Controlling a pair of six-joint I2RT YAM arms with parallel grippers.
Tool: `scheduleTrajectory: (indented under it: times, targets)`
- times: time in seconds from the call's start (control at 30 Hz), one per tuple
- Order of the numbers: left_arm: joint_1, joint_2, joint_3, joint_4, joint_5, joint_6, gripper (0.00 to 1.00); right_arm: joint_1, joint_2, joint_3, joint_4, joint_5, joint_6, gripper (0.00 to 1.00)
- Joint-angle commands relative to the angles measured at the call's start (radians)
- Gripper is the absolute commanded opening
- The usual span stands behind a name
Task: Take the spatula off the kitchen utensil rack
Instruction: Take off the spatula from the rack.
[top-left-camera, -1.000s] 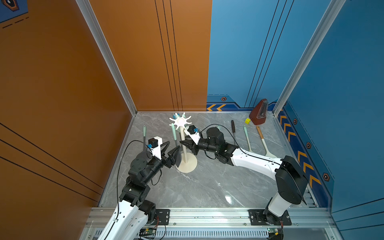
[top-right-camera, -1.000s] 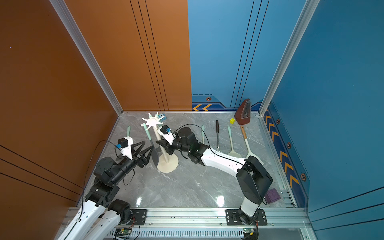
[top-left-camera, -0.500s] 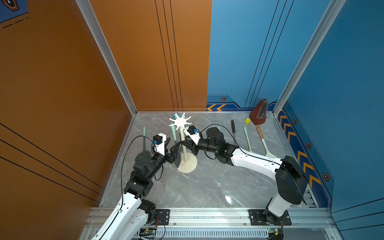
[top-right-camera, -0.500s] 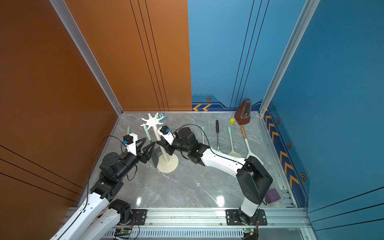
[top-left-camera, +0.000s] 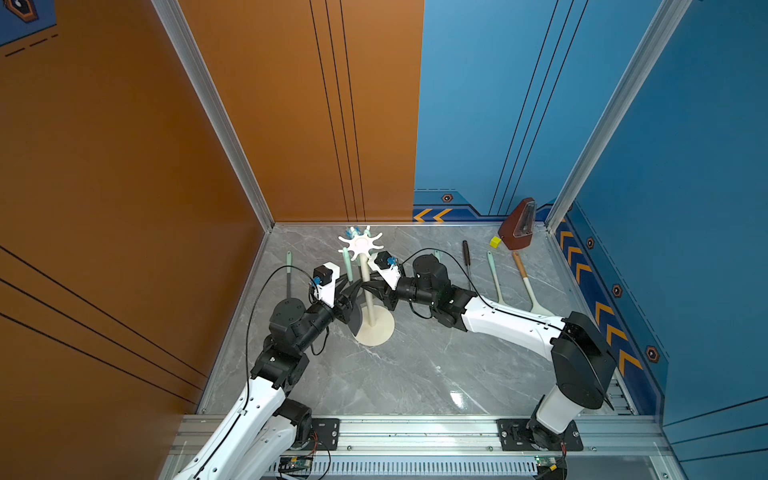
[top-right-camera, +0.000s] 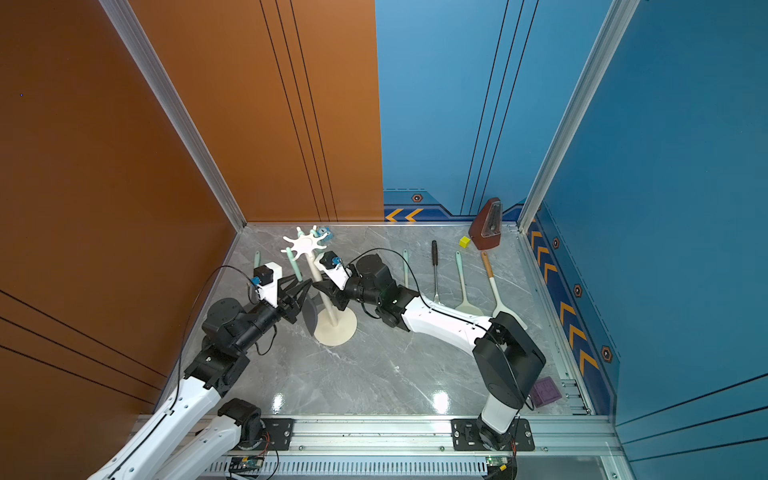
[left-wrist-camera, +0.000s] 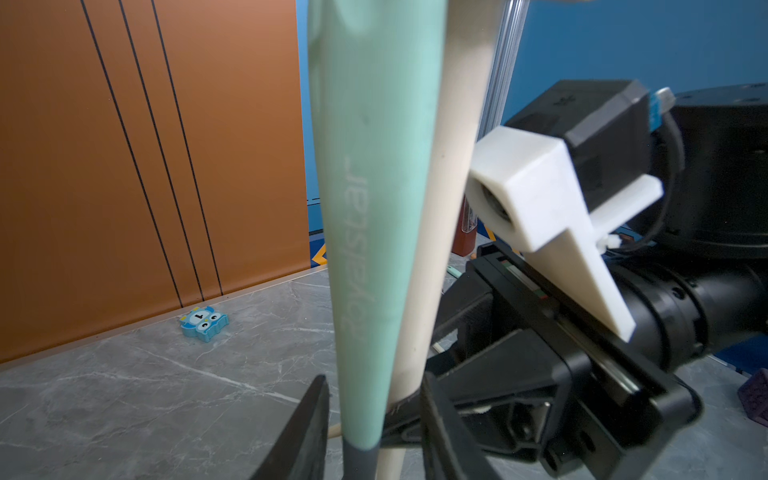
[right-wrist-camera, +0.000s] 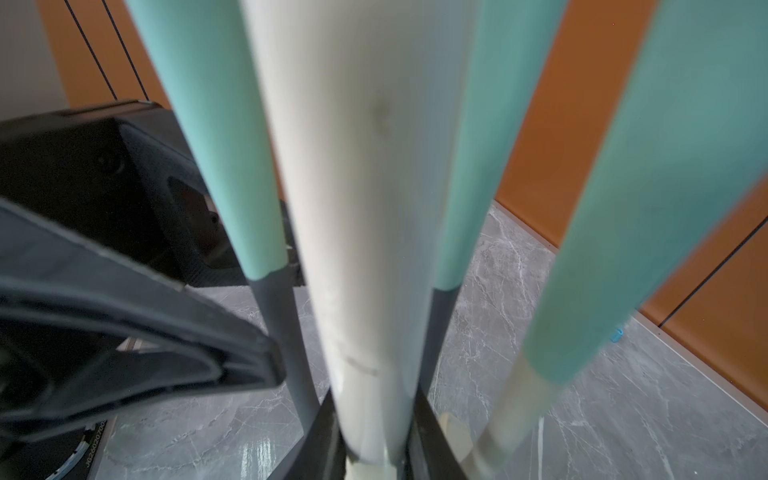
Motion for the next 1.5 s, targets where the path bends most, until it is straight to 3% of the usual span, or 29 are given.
scheduleTrajectory:
  times: [0.0,0.3,0.47,1.47]
  targets:
    - [-0.006,0.002,0.037,0.026,0.032,0.012,0.31,-0.003,-0.027,0.016,-0.073,-0.003,-0.011,0.04]
    - [-0.005,0.012,0.039,0.026,0.022,0.016,0.08,-0.003,-0.037,0.019,-0.097,0.000,-0.022,0.03]
    - [-0.006,0.017,0.047,0.026,0.021,0.015,0.00,-0.003,-0.041,0.015,-0.108,0.008,-0.031,0.02]
    - [-0.006,-0.097,0.004,0.025,-0.150,0.037,0.00,-0.003,-0.067,-0.003,-0.178,0.143,-0.099,0.00]
